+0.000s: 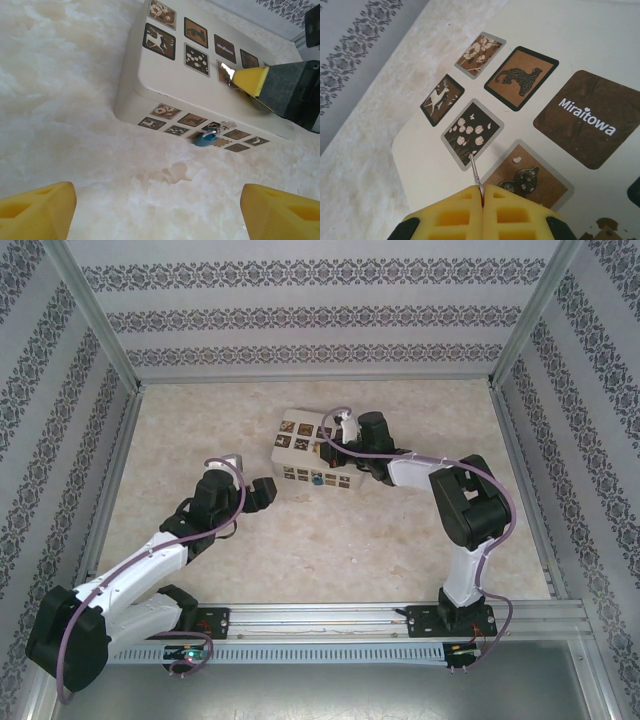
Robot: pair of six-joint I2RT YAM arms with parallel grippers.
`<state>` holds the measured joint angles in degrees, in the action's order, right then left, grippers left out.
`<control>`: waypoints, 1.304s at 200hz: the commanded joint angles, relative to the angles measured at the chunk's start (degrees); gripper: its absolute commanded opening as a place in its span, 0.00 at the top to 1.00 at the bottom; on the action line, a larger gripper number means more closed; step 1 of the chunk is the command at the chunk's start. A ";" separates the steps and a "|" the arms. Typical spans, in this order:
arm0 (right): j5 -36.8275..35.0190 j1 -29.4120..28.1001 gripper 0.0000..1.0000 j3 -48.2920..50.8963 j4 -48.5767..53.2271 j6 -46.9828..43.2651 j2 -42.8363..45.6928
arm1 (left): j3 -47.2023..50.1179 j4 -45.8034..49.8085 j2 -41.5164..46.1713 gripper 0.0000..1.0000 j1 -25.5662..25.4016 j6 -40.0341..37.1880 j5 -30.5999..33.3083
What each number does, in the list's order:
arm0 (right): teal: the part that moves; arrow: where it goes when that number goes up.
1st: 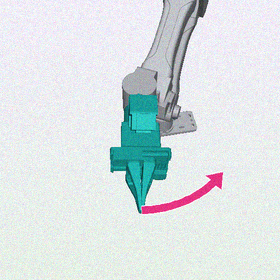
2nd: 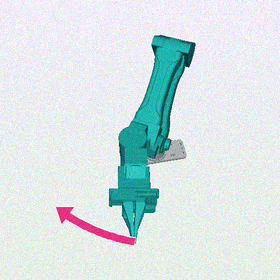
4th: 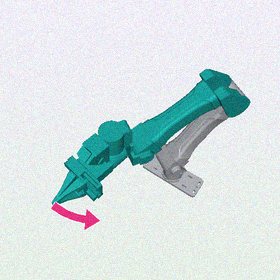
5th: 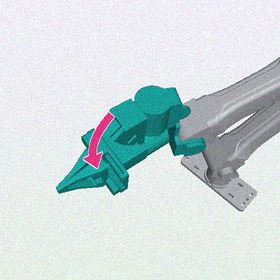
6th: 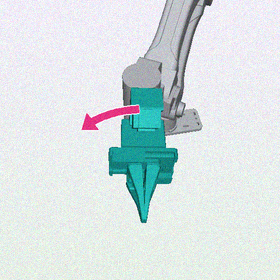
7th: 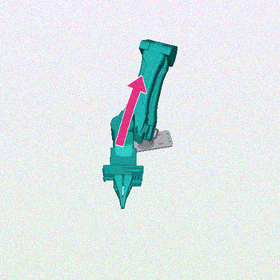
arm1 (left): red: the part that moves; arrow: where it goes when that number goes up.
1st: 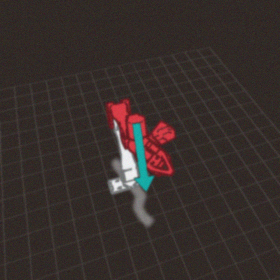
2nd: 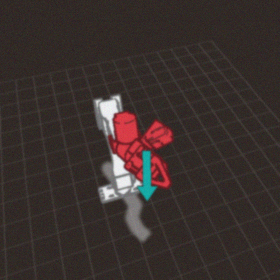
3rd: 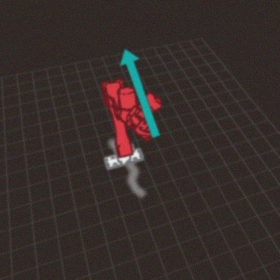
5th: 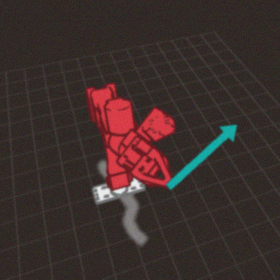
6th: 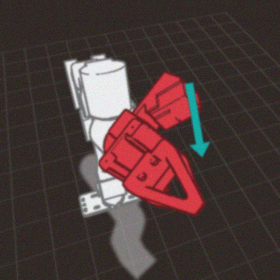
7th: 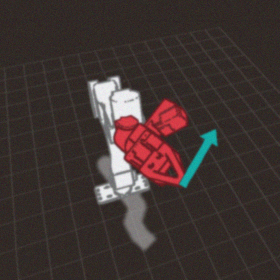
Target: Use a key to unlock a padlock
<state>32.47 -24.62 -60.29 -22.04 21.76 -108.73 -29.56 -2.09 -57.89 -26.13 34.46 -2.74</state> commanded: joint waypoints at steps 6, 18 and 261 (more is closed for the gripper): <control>3.89 -2.96 1.00 7.10 5.64 4.74 -2.07 | 0.83 -2.32 0.84 0.14 0.73 -2.58 -0.33; 4.42 -3.45 1.00 8.80 3.59 6.16 -1.64 | 1.00 -2.46 0.91 0.14 0.82 -2.91 -0.47; -1.57 2.57 1.00 5.77 9.51 6.44 6.88 | -1.87 -32.81 -32.63 0.23 -0.23 -5.19 -17.45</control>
<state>32.47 -21.96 -53.69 -14.76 29.21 -99.90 -29.10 -28.38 -86.83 -26.13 29.74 -18.33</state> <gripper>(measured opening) 0.042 0.779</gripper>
